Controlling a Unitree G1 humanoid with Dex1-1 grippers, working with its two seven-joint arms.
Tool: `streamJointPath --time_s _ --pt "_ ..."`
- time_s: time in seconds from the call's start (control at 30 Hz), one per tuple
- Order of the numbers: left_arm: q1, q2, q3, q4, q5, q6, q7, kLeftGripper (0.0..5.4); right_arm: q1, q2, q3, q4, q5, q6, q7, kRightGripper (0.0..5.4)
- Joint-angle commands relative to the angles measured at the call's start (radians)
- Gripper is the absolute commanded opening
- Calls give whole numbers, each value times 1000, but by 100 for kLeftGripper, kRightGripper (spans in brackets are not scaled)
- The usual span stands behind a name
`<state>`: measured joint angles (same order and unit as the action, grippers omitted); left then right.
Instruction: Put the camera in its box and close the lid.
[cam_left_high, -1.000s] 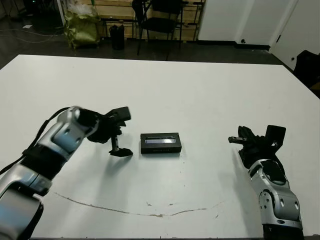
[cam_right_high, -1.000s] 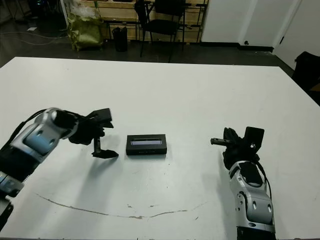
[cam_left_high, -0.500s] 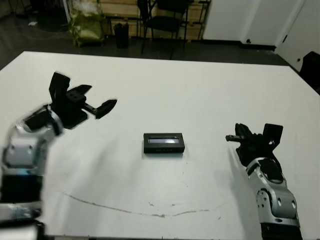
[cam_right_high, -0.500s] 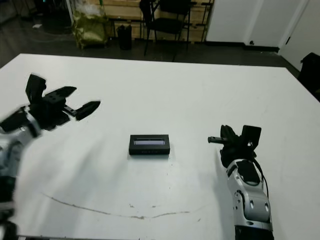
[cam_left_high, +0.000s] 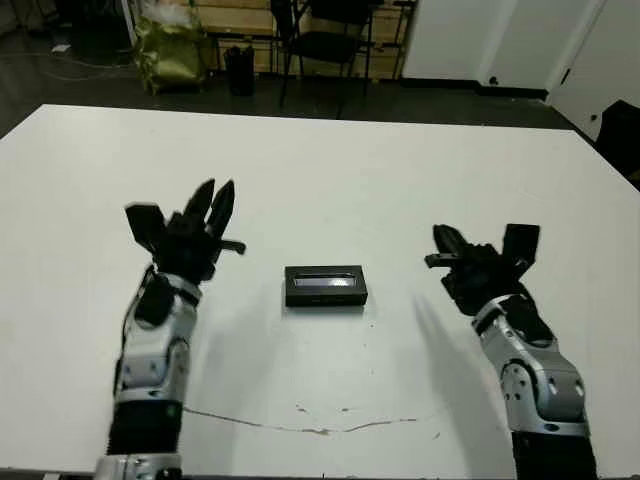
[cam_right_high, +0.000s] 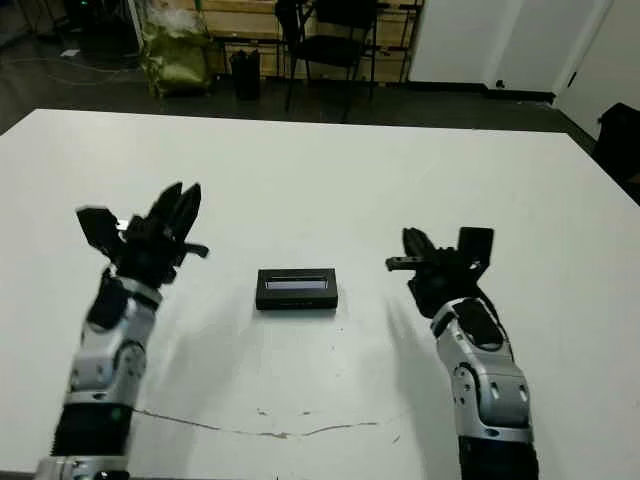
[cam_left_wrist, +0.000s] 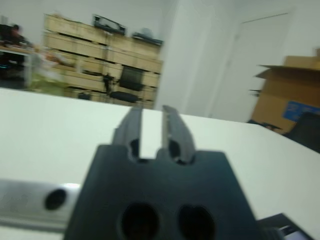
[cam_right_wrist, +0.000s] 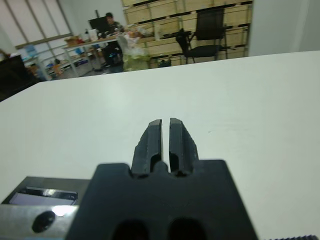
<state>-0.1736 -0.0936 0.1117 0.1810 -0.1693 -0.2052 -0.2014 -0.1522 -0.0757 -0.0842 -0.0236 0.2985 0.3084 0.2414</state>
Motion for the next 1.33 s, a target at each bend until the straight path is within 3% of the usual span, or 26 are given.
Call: streamJointPath --time_s 0.03,0.1,0.23,0.37,0.47,0.57,0.67,0.73,0.8,0.87,0.93,1.03,1.17,1.33 --pt "48 -45 -6 33 23 -60 72 3 10 4 -3 32 -10 -3 -14 0" --pt "77 -72 -6 27 36 -76 127 3 24 13 -4 30 -19 22 -48 0" --pt "105 -80 -8 49 67 -153 201 3 56 38 -11 58 -24 -16 -75 0" --pt "126 -54 -9 -34 85 -111 253 3 90 24 -3 7 -95 -75 -120 0" --pt "127 -36 3 -92 88 -68 278 3 97 26 -33 7 -119 -158 -147 0" --pt "125 -12 11 -139 92 -27 285 3 92 11 -27 27 -229 -266 -221 0" --pt "125 11 19 -206 63 53 270 3 82 -6 -26 7 -288 -276 -257 0" --pt "119 26 27 -241 51 96 264 3 71 -6 -38 14 -275 -319 -248 0" --pt "111 43 34 -277 43 142 263 3 48 -14 -53 78 -242 -428 -209 0" --pt "102 64 39 -304 28 188 251 3 29 -25 -59 104 -229 -461 -189 0" --pt "88 89 48 -319 -9 244 220 3 19 -29 -54 87 -245 -438 -201 0" --pt "68 121 58 -339 -64 342 184 3 3 -37 -47 102 -251 -473 -188 0" --pt "43 146 69 -358 -122 450 155 3 2 -30 -37 82 -235 -420 -182 0" --pt "28 163 62 -370 -133 502 145 3 7 -29 -35 75 -232 -403 -180 0"
